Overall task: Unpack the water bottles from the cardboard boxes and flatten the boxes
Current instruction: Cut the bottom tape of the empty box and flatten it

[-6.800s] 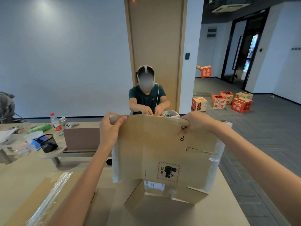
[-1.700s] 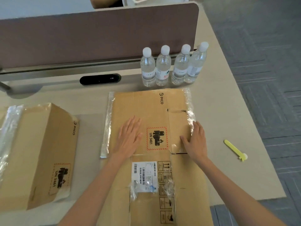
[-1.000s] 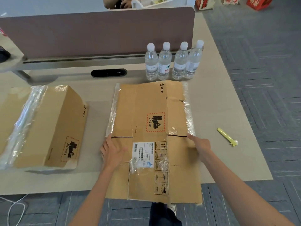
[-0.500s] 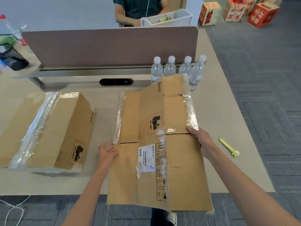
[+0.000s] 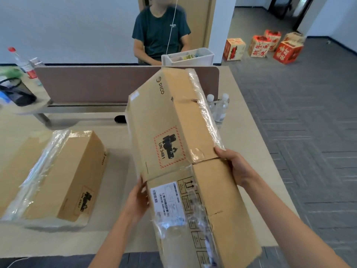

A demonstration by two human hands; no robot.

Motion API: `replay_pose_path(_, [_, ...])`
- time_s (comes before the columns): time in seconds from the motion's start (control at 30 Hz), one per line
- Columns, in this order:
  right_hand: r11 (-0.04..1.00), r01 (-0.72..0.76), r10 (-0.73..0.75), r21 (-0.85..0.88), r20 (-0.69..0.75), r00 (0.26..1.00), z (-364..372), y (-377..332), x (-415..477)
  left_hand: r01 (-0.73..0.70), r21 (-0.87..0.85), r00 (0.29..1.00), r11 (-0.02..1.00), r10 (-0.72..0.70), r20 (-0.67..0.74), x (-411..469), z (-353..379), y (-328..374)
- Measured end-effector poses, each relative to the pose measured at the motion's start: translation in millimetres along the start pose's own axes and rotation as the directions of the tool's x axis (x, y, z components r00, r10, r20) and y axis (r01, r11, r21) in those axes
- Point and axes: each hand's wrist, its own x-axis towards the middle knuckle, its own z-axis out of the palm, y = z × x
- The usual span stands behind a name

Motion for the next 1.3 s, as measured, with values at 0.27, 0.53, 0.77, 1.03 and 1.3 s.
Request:
replay_pose_path(0.27, [0.996,0.044,-0.046,0.076,0.027,0.999,-7,-6,-8,0.177,-0.262,0.968,0.949,-0.119,0.222,-16,30,11])
replay_pose_path(0.53, [0.996,0.048,-0.043,0.07,-0.077,0.996,-32,-11,-19,-0.004,-0.051,0.993,0.999,0.01,0.116,-23,38,22])
replay_pose_path(0.77, [0.999,0.027,-0.03,-0.02,-0.222,0.975,-36,-2,-22,-0.099,0.28,0.941,0.955,0.182,-0.286,-9,0,40])
replay_pose_path(1.03, [0.98,-0.038,-0.06,-0.197,-0.471,0.88,-66,77,9,0.0,0.633,0.808,0.774,0.374,-0.456,15,-15,10])
replay_pose_path(1.3, [0.88,-0.192,-0.093,-0.433,-0.555,0.827,-85,144,45,0.092,0.735,0.803,0.671,0.386,-0.453,35,-22,-40])
